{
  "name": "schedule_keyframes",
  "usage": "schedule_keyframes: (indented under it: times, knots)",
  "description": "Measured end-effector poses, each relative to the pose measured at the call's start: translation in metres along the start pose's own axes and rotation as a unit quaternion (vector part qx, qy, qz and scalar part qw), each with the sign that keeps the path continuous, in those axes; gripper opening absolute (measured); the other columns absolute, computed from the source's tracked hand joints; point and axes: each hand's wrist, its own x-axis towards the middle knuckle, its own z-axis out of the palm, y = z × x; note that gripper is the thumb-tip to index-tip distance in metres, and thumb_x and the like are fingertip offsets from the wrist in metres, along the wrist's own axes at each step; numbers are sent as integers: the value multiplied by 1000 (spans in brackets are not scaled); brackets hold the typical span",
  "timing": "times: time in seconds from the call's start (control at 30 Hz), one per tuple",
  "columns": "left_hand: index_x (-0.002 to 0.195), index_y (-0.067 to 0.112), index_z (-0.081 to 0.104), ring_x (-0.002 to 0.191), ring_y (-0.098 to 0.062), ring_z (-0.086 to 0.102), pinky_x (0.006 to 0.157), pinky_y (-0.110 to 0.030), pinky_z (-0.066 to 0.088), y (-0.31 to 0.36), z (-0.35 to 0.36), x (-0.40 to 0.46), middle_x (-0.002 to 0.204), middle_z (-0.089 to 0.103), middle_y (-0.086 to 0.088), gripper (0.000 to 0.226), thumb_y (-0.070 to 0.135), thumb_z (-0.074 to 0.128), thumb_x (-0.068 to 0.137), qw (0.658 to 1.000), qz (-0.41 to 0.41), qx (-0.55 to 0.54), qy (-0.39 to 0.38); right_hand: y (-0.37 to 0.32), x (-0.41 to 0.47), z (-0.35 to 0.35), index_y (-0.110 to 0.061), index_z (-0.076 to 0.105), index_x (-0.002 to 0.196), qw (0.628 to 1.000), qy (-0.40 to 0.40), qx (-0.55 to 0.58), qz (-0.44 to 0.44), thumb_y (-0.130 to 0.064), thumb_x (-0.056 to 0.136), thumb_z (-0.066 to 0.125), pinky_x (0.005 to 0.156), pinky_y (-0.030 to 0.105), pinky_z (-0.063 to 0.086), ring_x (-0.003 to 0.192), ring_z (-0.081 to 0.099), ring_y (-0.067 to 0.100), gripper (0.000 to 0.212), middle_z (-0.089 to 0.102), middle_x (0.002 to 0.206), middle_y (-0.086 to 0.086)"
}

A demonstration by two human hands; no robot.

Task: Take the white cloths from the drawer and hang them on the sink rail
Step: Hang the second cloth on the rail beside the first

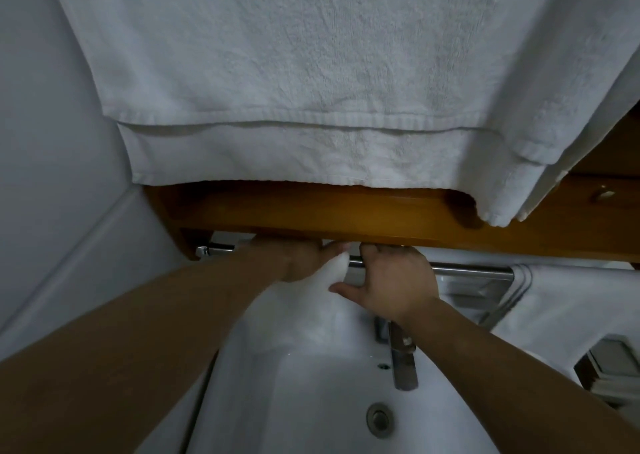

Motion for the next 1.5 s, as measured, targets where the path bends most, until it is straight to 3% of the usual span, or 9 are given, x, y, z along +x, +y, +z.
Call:
schedule_keyframes:
  times: [0.13,0.23,0.37,0.57,0.83,1.2,1.37,1.43,1.5]
  knots:
    - [151,47,18,146,-26,26,119,-47,21,8,-5,3,161,22,8,82,81,42,80,988,-47,-141,-40,0,-1,0,-20,65,78,1000,-9,-7,-1,-86,69,55,56,26,44,54,60,18,68,63,63,-2]
    - [149,31,34,140,-27,37,116,-46,28,10,-4,-13,153,41,-4,70,72,30,92,999,7,44,1,0,-1,0,-20,65,80,1000,-16,-6,-5,-86,70,53,57,26,44,55,61,18,68,64,65,-2]
    - [123,26,57,100,-20,63,91,-35,50,11,-11,-41,103,68,-3,68,65,9,96,942,89,311,93,0,-1,-1,-20,65,93,1000,-25,-6,-1,-88,72,47,57,26,40,58,63,18,74,67,70,-2]
    - [135,20,54,118,-25,57,105,-45,41,-10,15,-68,127,63,-5,79,72,12,92,951,88,234,182,1,-4,-9,-22,49,136,998,-48,22,-18,-89,77,32,73,32,51,82,68,22,91,72,97,0]
    - [143,15,46,132,-35,45,111,-57,32,-31,26,-72,143,50,-12,79,68,14,94,947,25,251,196,-3,-5,-14,-27,46,138,998,-42,5,-56,-78,88,38,88,42,53,98,67,28,72,69,112,5]
    - [115,17,62,96,-33,63,90,-49,46,-31,17,-55,102,69,-12,68,65,20,94,940,31,283,191,-19,6,-1,-16,53,130,993,-51,27,-105,-51,94,53,63,37,56,77,66,26,50,69,96,8]
    - [90,20,70,78,-25,64,76,-32,47,-28,-3,-37,79,68,-4,102,73,-17,85,950,59,263,156,-18,3,10,-15,56,129,994,3,20,-107,-52,93,56,59,34,53,70,64,26,51,68,89,8]
    - [108,23,69,93,-24,62,81,-29,42,-29,-10,-30,94,69,-5,117,76,-29,75,953,62,268,126,-18,2,11,-16,56,130,993,21,17,-112,-54,94,54,58,34,52,68,63,26,52,67,86,8]
    - [128,19,60,122,-30,53,105,-38,37,-29,-12,-22,126,62,-13,99,78,-4,82,979,2,173,104,-18,2,12,-18,56,131,993,34,13,-116,-55,95,52,57,34,52,67,63,26,52,66,84,8]
